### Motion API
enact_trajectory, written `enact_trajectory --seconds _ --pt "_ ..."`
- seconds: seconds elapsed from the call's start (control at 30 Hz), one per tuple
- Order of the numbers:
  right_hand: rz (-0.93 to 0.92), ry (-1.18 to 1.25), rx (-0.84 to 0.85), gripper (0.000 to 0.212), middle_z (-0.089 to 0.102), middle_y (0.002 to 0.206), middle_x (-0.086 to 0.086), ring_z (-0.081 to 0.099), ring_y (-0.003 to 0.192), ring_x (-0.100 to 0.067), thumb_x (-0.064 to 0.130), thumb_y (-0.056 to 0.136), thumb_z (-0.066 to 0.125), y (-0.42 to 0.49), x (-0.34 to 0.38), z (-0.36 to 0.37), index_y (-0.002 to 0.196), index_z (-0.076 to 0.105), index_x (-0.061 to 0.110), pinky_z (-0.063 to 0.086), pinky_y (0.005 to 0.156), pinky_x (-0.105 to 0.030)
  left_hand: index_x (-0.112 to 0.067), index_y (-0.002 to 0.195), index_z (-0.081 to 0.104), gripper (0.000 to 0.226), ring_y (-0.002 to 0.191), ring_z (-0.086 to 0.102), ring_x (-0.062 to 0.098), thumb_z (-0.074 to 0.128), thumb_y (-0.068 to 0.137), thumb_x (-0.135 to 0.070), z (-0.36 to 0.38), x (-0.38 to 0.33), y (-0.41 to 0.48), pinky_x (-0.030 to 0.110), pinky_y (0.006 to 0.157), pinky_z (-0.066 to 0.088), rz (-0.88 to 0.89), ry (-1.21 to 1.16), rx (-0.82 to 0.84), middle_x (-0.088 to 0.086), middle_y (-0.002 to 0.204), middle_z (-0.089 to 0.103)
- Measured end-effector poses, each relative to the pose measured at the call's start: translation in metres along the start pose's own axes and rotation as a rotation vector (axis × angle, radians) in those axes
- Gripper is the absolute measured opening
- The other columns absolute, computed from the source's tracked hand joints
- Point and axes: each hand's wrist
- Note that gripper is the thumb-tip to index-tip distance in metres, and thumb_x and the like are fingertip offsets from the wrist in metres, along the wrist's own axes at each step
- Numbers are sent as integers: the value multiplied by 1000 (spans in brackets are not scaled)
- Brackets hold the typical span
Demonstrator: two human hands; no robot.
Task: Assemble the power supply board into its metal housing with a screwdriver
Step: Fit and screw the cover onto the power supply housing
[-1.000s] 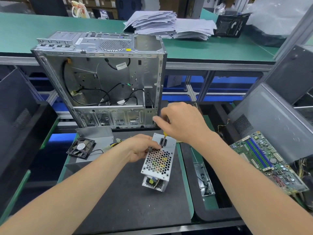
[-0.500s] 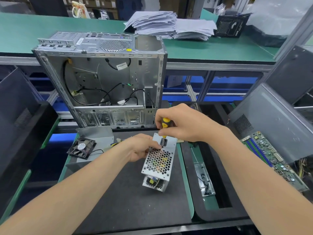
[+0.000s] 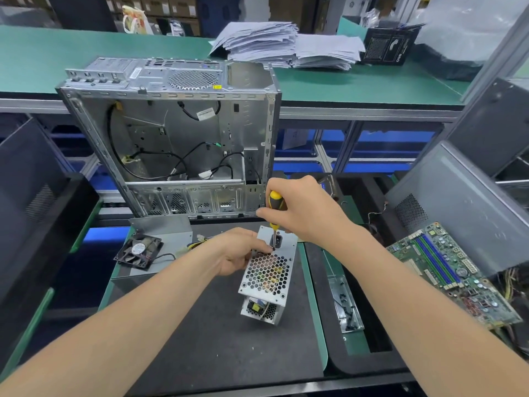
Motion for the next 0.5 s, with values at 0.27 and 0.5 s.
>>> enact_trajectory --seconds 0.27,0.5 --pt "117 187 -377 21 56 64 11 59 61 -5 38 104 61 -1 -12 -9 117 54 23 44 54 -19 -9 90 63 11 66 71 15 69 93 0 5 -8 -5 27 59 57 39 170 -27 7 80 76" --pt "232 217 -317 9 56 66 -1 54 55 -16 26 109 50 -2 -46 -20 115 48 20 45 51 -39 -7 103 64 24 78 73 25 80 85 -11 8 -24 -19 43 76 60 253 634 -96 10 93 76"
Point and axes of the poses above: each hand's wrist, its own y-axis towards the middle knuckle, its own z-axis out of the palm, x = y × z
